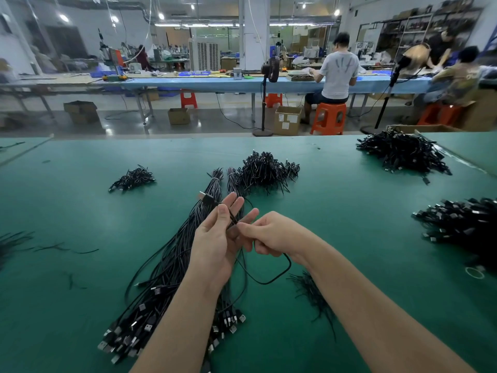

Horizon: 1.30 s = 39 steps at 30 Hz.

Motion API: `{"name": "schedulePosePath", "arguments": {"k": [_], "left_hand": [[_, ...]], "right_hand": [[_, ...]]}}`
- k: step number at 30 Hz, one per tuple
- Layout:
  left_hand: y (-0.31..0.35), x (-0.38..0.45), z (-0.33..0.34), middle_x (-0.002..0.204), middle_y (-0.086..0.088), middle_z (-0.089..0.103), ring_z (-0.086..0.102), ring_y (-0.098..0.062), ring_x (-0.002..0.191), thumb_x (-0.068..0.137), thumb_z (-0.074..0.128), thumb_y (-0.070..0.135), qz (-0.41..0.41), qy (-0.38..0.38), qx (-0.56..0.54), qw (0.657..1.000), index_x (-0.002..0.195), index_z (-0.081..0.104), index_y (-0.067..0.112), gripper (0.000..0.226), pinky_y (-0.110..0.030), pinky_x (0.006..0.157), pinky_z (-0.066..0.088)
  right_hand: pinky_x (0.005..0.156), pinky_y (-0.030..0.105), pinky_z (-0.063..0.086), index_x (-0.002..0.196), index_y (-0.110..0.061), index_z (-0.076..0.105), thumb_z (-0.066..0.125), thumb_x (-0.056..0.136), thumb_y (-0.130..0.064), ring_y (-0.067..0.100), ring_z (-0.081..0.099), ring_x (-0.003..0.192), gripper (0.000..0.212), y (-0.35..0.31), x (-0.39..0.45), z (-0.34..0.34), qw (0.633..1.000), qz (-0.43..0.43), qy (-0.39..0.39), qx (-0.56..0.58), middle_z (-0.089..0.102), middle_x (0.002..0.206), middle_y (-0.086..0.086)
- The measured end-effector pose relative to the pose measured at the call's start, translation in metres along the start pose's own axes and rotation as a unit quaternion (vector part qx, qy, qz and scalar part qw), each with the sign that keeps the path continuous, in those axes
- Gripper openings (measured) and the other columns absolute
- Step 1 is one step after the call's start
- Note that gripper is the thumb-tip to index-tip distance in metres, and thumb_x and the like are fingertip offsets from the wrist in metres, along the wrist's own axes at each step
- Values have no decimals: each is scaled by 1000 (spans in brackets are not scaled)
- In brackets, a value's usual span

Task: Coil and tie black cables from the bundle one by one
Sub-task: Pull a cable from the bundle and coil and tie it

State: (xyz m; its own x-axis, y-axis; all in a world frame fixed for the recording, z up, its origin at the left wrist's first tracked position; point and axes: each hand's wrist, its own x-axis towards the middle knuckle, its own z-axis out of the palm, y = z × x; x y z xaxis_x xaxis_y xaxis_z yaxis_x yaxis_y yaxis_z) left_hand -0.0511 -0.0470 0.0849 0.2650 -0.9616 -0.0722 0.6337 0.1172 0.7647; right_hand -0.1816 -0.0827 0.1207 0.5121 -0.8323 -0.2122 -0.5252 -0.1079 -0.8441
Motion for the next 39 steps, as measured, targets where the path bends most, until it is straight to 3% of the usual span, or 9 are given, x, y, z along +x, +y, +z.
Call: {"name": "schedulePosePath", "arguments": {"k": [2,8,11,18,24,28,36,39], "left_hand": [[1,1,2,126,-4,70,71,-34,106,105,45,23,4,2,-3,1000,123,66,11,31,-34,54,57],[-1,2,6,121,-9,72,70,-34,109,105,43,20,18,18,-21,999,117,66,2,31,-46,78,61],[-3,4,6,118,-12,73,70,-35,108,106,42,18,31,28,-18,999,115,66,1,31,-43,76,62],[1,6,4,113,-15,74,73,-33,103,107,42,25,28,22,-22,999,114,65,-1,35,-37,71,62],[3,9,2,106,-24,73,73,-36,99,108,39,23,32,13,-51,998,110,63,-8,39,-36,72,62],[0,11,-4,113,-29,70,70,-39,107,108,38,22,22,-14,-45,999,111,63,-9,40,-38,82,61],[1,9,-12,113,-28,70,71,-40,103,106,45,18,5,-12,-19,1000,110,65,-8,33,-39,73,61],[9,8,-11,109,-23,73,74,-35,96,106,43,19,9,-8,-16,1000,110,65,-5,33,-39,69,61]], "right_hand": [[46,25,30,50,-21,65,56,95,-52,13,34,39,55,3,1,0,1000,8,4,9,50,45,-2],[43,23,26,48,-21,61,56,93,-58,12,31,39,59,14,6,6,998,31,-9,63,46,44,-3],[41,21,24,48,-21,61,58,92,-59,11,31,39,58,17,7,8,993,37,-31,111,45,44,-3],[42,21,28,62,-15,64,55,95,-56,10,33,39,54,19,7,14,997,-10,-8,78,54,50,-2],[41,18,28,51,-18,54,55,100,-42,3,33,36,55,20,5,18,995,-86,57,18,46,37,-12],[38,15,27,46,-16,55,56,100,-40,5,34,32,59,18,7,15,993,-92,77,-23,44,32,-10],[36,12,27,42,-16,55,57,97,-47,5,35,29,64,22,10,17,995,-63,58,-51,43,32,-8],[40,14,29,53,-22,66,57,98,-45,3,35,35,51,26,10,18,997,-77,28,7,51,41,-7]]}}
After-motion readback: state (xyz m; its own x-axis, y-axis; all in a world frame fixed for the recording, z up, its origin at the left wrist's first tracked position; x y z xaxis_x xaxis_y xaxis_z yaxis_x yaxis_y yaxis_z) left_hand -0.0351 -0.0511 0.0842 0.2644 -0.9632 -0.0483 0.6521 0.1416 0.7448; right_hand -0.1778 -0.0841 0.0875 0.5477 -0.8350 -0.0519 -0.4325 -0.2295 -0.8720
